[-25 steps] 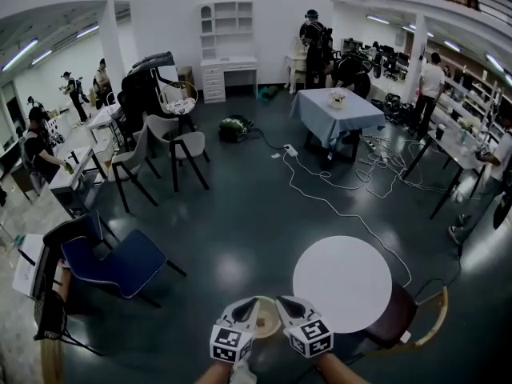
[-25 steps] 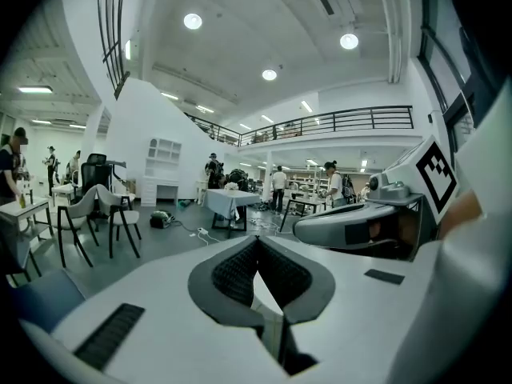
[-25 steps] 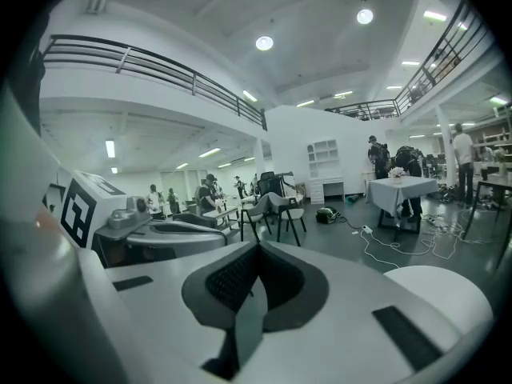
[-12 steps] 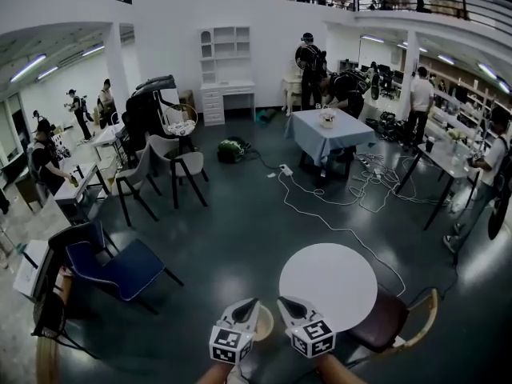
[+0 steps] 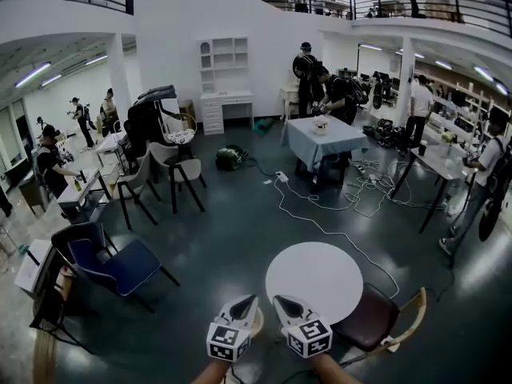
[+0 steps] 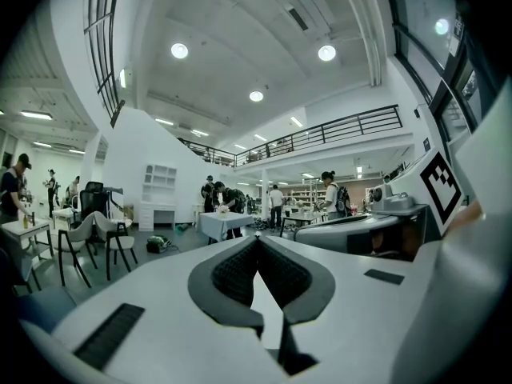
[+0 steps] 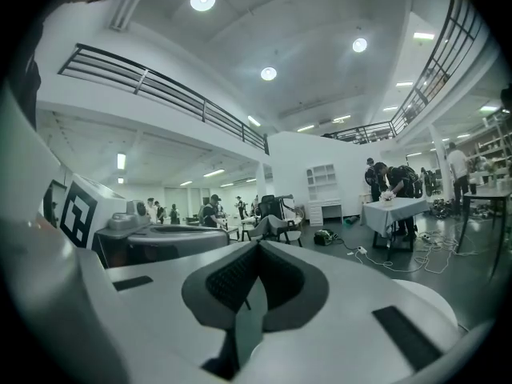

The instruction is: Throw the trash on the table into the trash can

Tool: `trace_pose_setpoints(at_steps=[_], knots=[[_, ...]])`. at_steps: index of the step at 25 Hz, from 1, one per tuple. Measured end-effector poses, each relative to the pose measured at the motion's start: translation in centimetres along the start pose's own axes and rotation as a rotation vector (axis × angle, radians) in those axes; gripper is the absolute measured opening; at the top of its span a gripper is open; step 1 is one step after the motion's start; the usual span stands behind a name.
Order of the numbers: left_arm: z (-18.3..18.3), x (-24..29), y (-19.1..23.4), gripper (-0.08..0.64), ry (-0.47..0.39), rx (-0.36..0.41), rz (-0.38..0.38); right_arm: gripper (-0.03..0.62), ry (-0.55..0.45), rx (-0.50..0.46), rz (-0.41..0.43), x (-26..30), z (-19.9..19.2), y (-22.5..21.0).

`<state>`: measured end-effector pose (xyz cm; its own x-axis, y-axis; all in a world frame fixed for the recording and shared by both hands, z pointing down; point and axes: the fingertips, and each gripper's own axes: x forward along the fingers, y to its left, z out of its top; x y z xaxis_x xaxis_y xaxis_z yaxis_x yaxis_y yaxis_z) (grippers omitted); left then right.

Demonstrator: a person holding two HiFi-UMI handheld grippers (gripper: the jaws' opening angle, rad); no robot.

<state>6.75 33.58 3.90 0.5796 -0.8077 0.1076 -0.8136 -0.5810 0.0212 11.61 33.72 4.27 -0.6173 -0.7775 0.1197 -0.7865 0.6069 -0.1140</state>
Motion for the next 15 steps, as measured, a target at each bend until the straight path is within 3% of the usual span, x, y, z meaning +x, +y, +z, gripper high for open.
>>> trace_pose_setpoints(at_steps=[6,15], knots=[[-0.2,-1.8,-4.3,0.015,-0.004,-0.013,0.03,0.018,0.0,-0.015,0.017,-4.7,-0.4,0.1],[0.2,-3.0,-6.9,0.015,-0.005,-0.024,0.034,0.018,-0.008,-0.023,0.011,-8.2,0.0,0.2]])
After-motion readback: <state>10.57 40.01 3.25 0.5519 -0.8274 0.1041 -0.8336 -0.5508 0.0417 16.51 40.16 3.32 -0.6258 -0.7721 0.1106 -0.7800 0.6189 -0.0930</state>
